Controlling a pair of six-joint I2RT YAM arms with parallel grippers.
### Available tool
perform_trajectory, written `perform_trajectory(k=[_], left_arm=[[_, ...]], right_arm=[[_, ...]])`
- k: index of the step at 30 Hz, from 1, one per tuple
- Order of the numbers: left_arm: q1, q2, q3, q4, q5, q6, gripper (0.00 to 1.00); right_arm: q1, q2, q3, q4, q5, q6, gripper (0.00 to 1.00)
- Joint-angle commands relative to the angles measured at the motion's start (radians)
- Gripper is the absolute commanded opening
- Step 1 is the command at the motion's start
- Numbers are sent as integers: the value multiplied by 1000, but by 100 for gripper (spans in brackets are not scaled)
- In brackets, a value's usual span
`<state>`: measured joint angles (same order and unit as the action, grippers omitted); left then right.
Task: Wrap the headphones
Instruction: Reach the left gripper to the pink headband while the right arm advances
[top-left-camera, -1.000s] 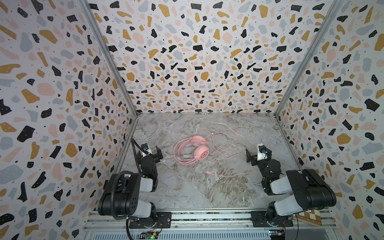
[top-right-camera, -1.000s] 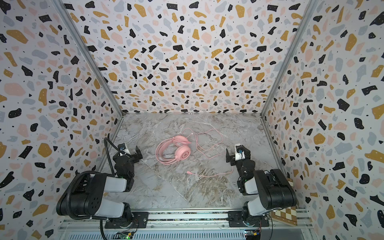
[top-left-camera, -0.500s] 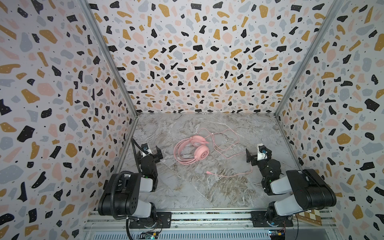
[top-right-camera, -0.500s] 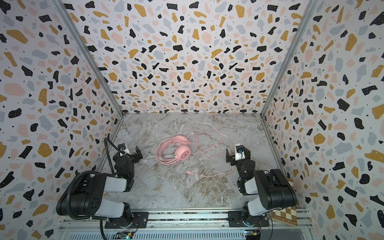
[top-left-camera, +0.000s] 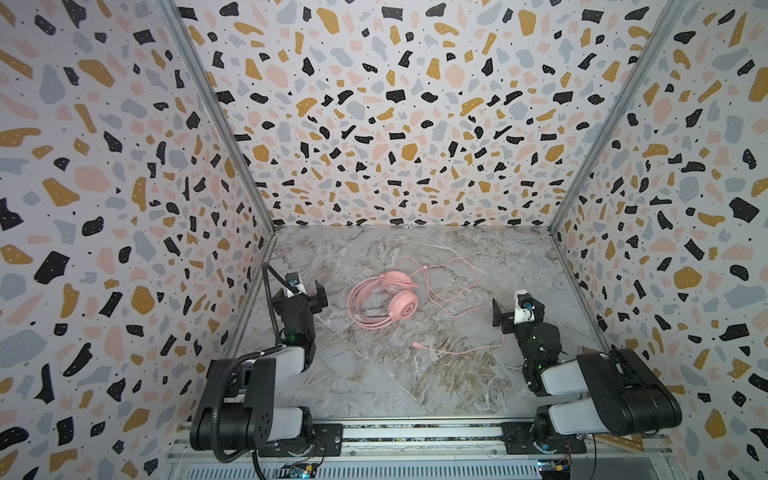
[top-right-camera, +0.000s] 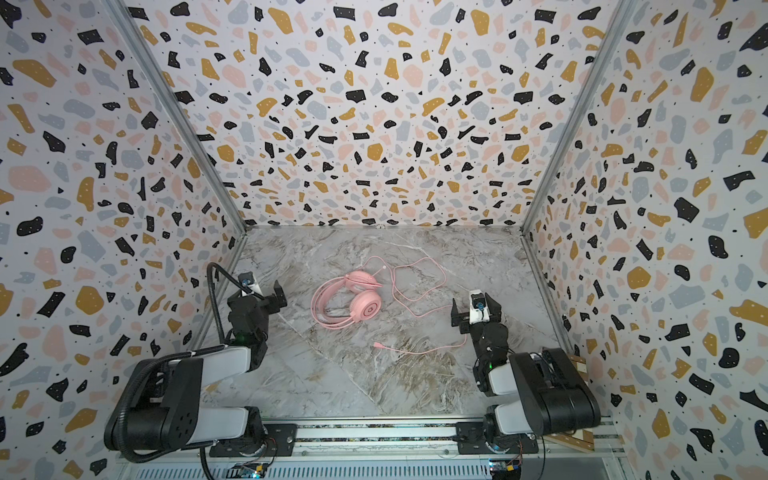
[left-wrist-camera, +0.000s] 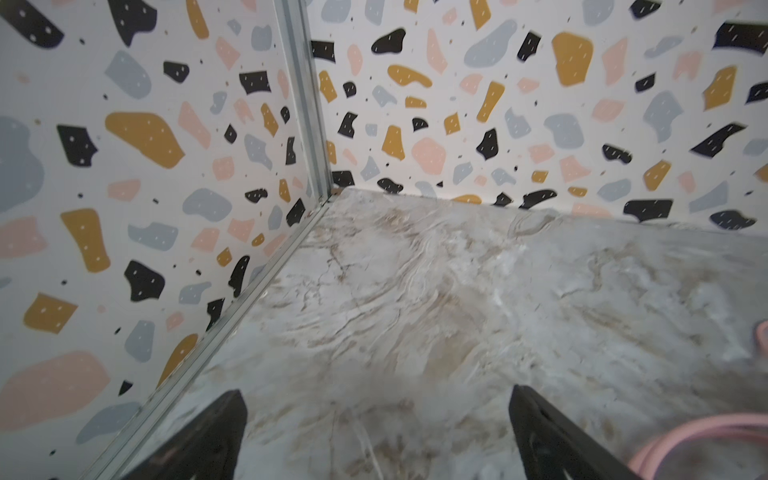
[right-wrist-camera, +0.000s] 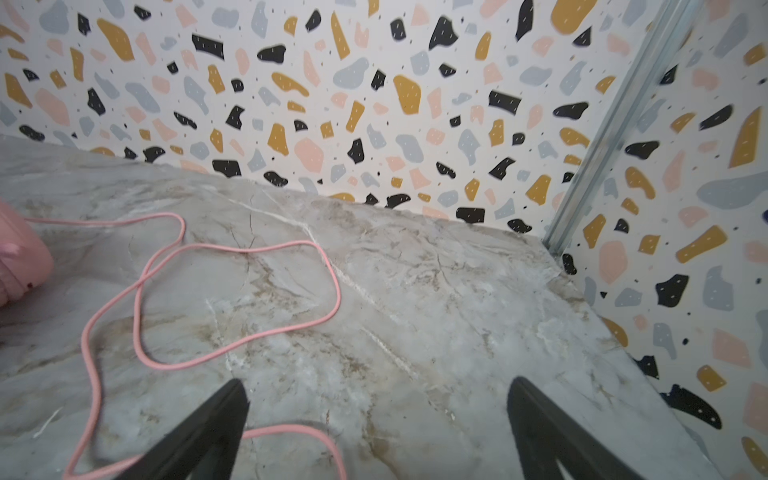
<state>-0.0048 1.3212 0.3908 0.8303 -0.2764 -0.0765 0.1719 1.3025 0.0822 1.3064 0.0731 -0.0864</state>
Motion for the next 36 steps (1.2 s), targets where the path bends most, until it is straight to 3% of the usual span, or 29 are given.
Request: perform_trajectory(k=[1, 3, 6, 8, 9, 12, 14, 17, 20, 26, 36], left_arm=[[-5, -51, 65, -194, 75, -79, 100], [-4, -69, 74, -206, 93, -110, 100], [-2, -97, 63, -191, 54, -226, 100], [-1, -106, 49, -212, -6, -402, 100], [8, -106, 48, -228, 27, -463, 100], [17, -94, 90, -305, 326, -499, 100], [17, -75, 145, -441, 437, -539, 98], [7, -56, 241, -699, 537, -491, 100], [-14, -88, 250, -832, 529, -457, 100], [-80, -116, 235, -994, 394, -433, 100], [-234, 18, 264, -940, 312, -542, 100]], right_arm=[[15, -199, 71, -247, 62, 52, 99], [14, -300, 100, -355, 47, 127, 99], [7, -425, 140, -554, 104, 370, 99], [-29, -474, 175, -667, -27, 411, 99], [-44, -480, 195, -712, -92, 416, 99], [-52, -452, 241, -806, -249, 450, 99], [-40, -412, 255, -829, -325, 481, 98], [11, -346, 285, -870, -389, 499, 95], [86, -311, 307, -922, -361, 489, 94], [166, -298, 345, -970, -288, 465, 94], [243, -274, 382, -989, -279, 478, 94]])
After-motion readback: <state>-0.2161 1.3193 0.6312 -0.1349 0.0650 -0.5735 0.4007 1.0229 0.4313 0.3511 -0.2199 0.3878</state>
